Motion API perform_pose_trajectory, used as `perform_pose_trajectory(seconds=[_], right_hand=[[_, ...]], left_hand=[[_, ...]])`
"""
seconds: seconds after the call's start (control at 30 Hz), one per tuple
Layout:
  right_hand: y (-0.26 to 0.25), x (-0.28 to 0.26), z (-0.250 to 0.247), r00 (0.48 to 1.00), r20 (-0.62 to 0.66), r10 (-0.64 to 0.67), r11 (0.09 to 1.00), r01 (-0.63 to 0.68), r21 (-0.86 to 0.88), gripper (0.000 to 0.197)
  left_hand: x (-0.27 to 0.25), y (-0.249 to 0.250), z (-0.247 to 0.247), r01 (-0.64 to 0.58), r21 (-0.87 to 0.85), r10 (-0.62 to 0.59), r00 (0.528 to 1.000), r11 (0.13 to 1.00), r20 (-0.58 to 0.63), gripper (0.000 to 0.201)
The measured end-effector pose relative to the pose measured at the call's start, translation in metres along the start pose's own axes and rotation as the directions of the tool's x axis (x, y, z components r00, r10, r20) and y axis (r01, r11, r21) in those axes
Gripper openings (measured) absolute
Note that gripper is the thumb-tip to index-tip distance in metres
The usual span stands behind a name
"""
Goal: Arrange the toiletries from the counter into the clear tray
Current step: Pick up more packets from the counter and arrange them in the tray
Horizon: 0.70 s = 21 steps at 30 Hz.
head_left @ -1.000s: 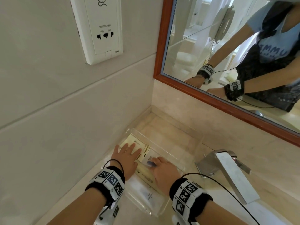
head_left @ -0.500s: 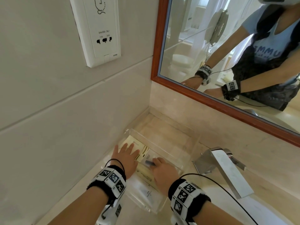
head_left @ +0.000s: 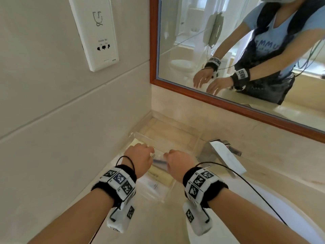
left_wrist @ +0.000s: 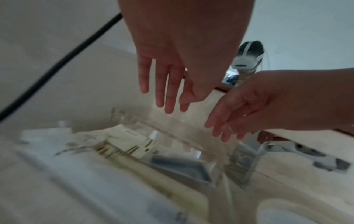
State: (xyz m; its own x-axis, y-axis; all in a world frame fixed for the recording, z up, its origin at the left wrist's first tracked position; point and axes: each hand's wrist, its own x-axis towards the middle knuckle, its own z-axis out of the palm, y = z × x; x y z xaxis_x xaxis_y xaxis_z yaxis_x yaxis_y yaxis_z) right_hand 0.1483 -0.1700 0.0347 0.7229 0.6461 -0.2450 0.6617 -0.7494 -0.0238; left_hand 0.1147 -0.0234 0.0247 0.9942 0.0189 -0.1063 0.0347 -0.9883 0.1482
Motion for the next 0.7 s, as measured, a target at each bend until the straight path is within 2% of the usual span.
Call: perform_pose_trajectory(seconds=[0.2, 0.33, 0.47, 0.6, 0.7], right_hand=[[0.041, -0.066, -0.019, 0.974, -0.141, 0.179, 0.983, -0.182, -0.003, 0.029], [0.084, -0.123, -0.017, 0.929, -0.148, 0.339, 0.941, -0.335, 0.047, 0.034], [0.133, -0.196, -0.005, 0.834, -0.16, 0.528, 0.849, -0.514, 0.123, 0.031], [0.177, -0.267, 0.024, 0.717, -0.093, 0.691, 0.721, -0.673, 0.164, 0.032], [0.205, -0.313, 0.05, 0.65, -0.009, 0.76, 0.642, -0.749, 0.161, 0.033]], left_hand=[[-0.002, 0.076, -0.023, -0.164, -0.032, 0.163, 0.986, 0.986, -0.037, 0.03], [-0.002, 0.142, -0.031, -0.289, -0.021, 0.287, 0.956, 0.957, -0.052, 0.03], [0.0, 0.222, -0.028, -0.468, 0.002, 0.467, 0.881, 0.884, -0.076, 0.03], [-0.002, 0.309, -0.013, -0.601, -0.037, 0.602, 0.798, 0.798, 0.011, 0.033], [-0.007, 0.37, 0.007, -0.671, -0.043, 0.672, 0.738, 0.74, 0.057, 0.037]])
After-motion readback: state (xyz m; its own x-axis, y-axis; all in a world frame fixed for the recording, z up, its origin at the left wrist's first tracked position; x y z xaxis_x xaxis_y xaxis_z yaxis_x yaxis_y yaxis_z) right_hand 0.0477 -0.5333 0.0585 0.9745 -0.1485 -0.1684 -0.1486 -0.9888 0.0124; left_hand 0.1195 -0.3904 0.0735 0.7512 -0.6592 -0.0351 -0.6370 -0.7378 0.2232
